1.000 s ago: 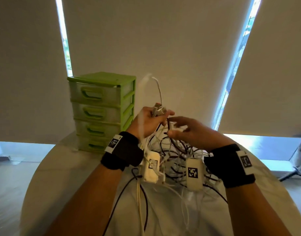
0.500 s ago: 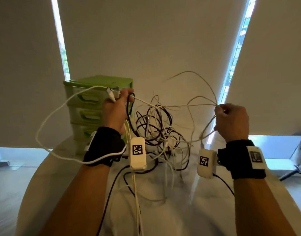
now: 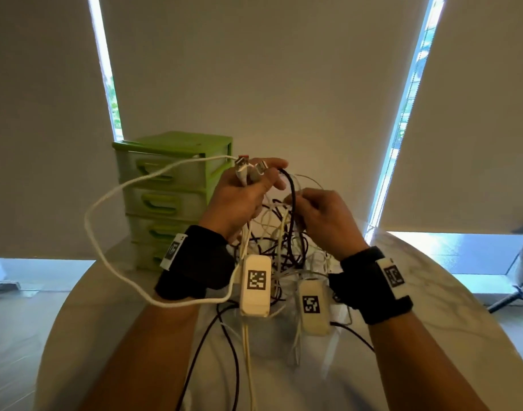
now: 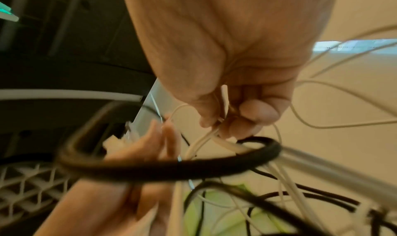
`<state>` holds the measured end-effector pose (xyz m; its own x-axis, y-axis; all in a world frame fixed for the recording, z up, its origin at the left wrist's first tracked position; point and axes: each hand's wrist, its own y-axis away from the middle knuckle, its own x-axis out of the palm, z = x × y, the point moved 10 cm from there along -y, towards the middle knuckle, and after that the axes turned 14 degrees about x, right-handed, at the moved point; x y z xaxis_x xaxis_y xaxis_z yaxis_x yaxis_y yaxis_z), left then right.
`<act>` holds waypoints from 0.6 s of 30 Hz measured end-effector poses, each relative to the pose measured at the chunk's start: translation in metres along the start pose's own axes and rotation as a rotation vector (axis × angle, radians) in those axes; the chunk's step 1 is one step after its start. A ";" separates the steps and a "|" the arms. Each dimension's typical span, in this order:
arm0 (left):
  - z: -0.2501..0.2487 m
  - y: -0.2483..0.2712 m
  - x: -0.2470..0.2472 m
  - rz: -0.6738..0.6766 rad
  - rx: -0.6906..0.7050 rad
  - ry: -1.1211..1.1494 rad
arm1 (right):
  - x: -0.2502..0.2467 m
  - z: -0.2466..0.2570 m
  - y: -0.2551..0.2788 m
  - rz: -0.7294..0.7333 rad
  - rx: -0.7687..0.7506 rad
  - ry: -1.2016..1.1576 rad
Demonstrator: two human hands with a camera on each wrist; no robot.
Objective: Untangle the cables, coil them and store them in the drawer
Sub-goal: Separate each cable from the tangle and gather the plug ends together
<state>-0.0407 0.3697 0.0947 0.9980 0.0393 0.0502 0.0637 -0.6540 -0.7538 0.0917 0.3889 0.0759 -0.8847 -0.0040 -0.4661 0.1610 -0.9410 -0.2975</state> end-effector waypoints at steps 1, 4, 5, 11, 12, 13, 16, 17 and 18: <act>0.001 0.000 -0.003 -0.021 -0.008 -0.035 | -0.007 -0.001 -0.001 -0.006 0.007 -0.032; 0.015 0.004 0.005 0.028 -0.010 -0.223 | -0.012 0.001 0.000 0.049 -0.020 -0.062; 0.015 0.005 0.012 0.050 0.020 -0.263 | -0.013 0.002 0.001 0.052 -0.037 -0.063; 0.027 0.010 0.033 0.135 -0.055 -0.198 | -0.032 0.014 0.002 -0.019 -0.117 -0.246; 0.028 0.010 0.033 0.169 -0.049 -0.260 | -0.042 0.017 0.003 -0.071 -0.153 -0.309; 0.032 0.009 0.031 0.202 -0.050 -0.292 | -0.055 0.020 0.004 -0.130 -0.179 -0.392; 0.041 0.010 0.008 0.187 -0.077 -0.459 | -0.100 0.017 0.008 -0.317 -0.209 -0.634; 0.044 0.011 -0.004 0.172 -0.110 -0.550 | -0.114 0.014 0.010 -0.365 -0.212 -0.699; 0.052 0.013 -0.016 0.125 -0.168 -0.565 | -0.124 0.009 0.011 -0.392 -0.214 -0.750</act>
<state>-0.0552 0.3994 0.0500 0.8478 0.3202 -0.4227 -0.0091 -0.7882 -0.6153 0.1993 0.3757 0.1382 -0.9361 0.0143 0.3515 -0.2033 -0.8375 -0.5072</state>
